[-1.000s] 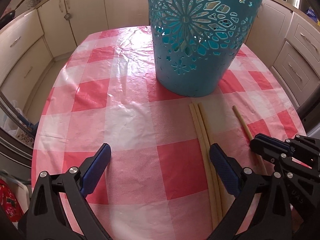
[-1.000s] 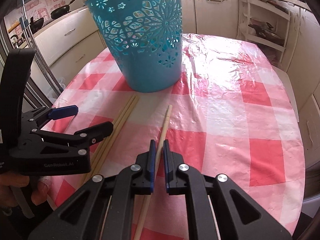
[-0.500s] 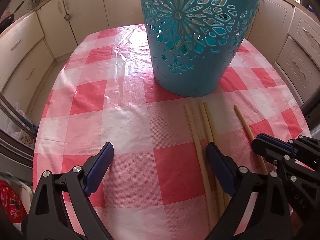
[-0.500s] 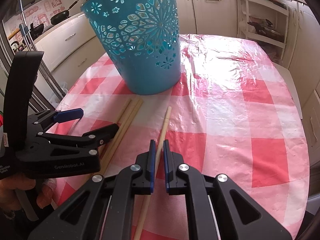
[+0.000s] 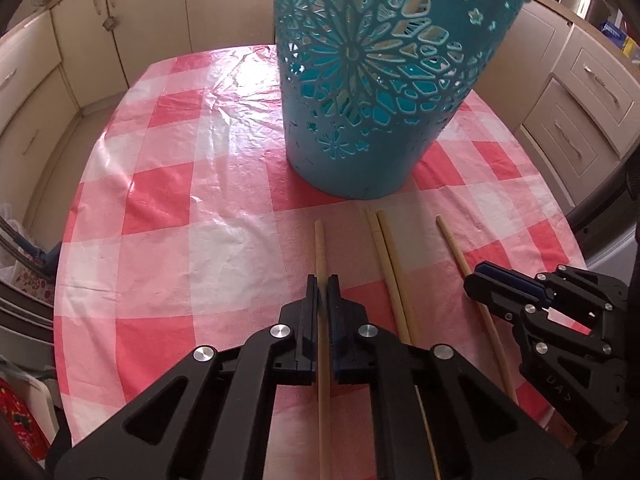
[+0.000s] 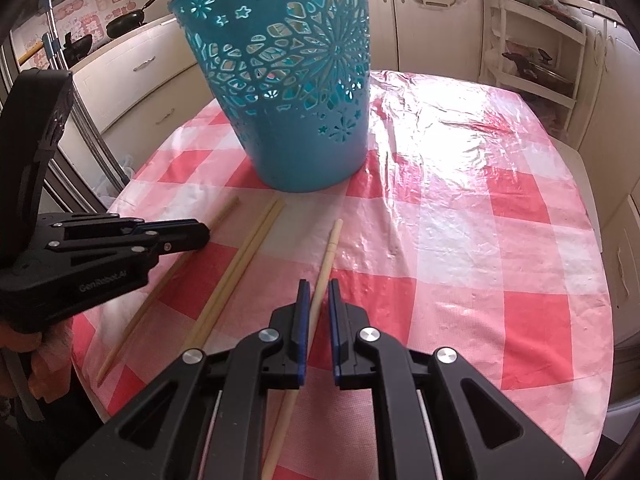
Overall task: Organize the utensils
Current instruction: 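Lift the chopstick over the basket and open the left gripper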
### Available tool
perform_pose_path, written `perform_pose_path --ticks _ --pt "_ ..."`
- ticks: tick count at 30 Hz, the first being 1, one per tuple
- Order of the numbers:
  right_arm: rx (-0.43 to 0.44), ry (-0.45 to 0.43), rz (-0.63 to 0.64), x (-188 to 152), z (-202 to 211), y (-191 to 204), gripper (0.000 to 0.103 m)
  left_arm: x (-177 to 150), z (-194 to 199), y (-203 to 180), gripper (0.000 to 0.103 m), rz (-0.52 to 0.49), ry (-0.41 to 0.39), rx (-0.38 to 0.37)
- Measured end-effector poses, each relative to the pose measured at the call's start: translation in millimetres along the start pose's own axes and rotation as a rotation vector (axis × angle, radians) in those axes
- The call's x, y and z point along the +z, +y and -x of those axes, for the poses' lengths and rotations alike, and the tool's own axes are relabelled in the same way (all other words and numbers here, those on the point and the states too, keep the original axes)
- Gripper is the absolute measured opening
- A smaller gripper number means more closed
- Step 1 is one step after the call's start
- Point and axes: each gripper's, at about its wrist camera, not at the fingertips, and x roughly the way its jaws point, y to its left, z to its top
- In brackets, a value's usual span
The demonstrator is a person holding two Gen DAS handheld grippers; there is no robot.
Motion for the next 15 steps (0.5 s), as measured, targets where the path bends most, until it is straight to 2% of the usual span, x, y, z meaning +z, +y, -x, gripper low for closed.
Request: perform_pose_path --ticks 5,10,15 --pt "0.012 -0.013 -0.013 -2.0 0.9 -2.1 0.010 8.0 55.1 25.8 0.004 0.075 -0.092 -0.076" --pt "0.016 -0.022 -0.027 -3.3 1.7 -4.6 0.010 42.4 142.9 35.8 0.004 0.090 -0.313 -0.143" --pt "0.022 -0.027 -0.033 -3.7 2.1 -5.7 0.010 92.0 191.9 12.4 0.004 0.060 -0.530 -0.180"
